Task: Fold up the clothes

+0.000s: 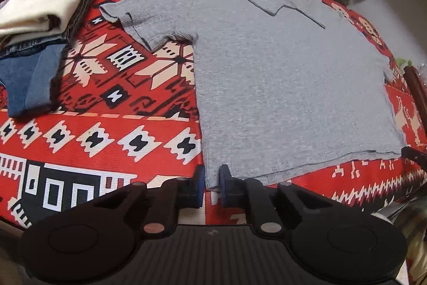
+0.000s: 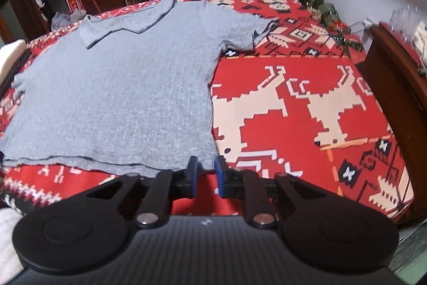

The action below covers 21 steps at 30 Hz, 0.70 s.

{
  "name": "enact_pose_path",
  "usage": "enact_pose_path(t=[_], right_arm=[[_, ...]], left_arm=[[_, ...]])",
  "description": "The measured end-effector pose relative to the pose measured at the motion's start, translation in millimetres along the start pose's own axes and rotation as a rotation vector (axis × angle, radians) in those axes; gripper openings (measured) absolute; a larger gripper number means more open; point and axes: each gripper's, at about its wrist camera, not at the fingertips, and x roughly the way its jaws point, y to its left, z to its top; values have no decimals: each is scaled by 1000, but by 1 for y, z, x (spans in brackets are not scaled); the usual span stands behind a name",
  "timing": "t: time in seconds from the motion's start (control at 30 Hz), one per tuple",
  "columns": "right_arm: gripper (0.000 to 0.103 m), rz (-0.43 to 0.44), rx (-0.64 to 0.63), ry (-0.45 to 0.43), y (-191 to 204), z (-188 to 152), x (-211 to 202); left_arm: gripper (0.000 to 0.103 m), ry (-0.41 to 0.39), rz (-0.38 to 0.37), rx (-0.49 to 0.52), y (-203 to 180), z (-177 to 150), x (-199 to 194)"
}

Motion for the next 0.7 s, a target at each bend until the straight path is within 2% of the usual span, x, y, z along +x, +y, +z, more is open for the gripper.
enact_pose_path(t=[0.1, 0.17, 0.3, 0.37, 0.47, 0.7], right_arm=[[4, 12, 1, -22, 1, 3, -5], [3, 35, 18, -43, 0, 8, -11], [3, 97, 77, -105, -7, 35, -28], [3, 133, 105, -141, -12, 57, -36], [2, 175, 134, -189, -17, 97, -40], [1, 181, 137, -230, -22, 187, -14]], left_arm=[[4, -15, -10, -20, 0, 3, -7], [4, -44, -43, -55, 1, 11, -17], [3, -133, -115, -122, 2, 45, -45], [3, -178, -142, -138, 2, 68, -57], [3, -237, -133, -136, -2, 108, -64], [3, -295, -83, -111, -12, 192, -53]])
